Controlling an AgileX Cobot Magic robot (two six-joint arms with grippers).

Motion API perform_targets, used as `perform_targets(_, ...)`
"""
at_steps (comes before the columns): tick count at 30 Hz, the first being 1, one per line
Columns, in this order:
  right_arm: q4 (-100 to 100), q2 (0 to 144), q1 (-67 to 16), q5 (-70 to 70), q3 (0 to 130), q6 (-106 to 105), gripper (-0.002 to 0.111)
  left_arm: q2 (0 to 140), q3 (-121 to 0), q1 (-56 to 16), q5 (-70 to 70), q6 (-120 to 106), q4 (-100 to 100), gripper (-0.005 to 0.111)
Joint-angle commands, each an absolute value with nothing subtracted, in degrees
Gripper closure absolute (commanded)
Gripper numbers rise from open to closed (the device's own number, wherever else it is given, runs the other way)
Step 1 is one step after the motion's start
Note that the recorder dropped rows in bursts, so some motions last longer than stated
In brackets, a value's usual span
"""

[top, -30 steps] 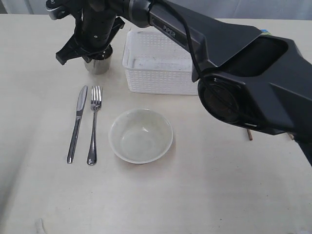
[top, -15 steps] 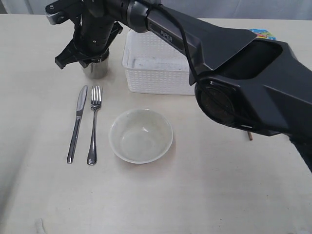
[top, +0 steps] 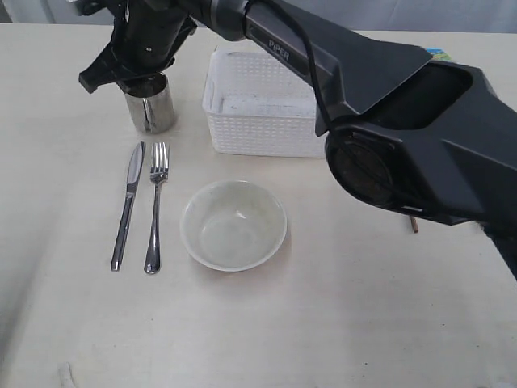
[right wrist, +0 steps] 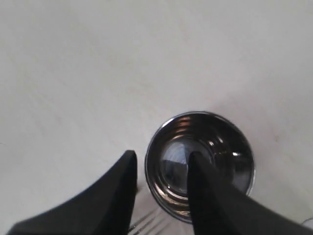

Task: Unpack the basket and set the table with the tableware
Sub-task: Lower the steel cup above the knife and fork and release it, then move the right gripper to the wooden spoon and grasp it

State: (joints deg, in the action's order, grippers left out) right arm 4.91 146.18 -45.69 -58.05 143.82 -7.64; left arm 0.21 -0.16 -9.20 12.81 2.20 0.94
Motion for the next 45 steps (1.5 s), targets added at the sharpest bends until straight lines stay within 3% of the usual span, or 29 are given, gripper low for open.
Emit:
perform_targets(1,2.6,142.69,-45.56,-60.41,144.62,-7.93,0.074,0.0,0.0,-9.26,12.2,2.18,1.11,0.107)
perform_targets(9,-7.17,135.29,-40.79,-69.96,144.62,-5.12,0.075,0.0,0.0,-9.26,12.2,2.18,1.11,0.107)
perform_targets(15,-7.58,131.31,-31.98,-69.96,143.16,-2.06,0.108,0.0,0.0,-9.26,12.2,2.18,1.11,0.107)
perform_targets(31,-1.34,129.92,-14.85,-69.96,134.27,-8.69,0.109,0.0,0.0,-9.26,12.2,2.18,1.11,0.107)
perform_targets(45,1.26,119.28,-6.85,-69.96,104.7,-6.43,0.109,0.0,0.0,-9.26,12.2,2.18,1.11,0.107)
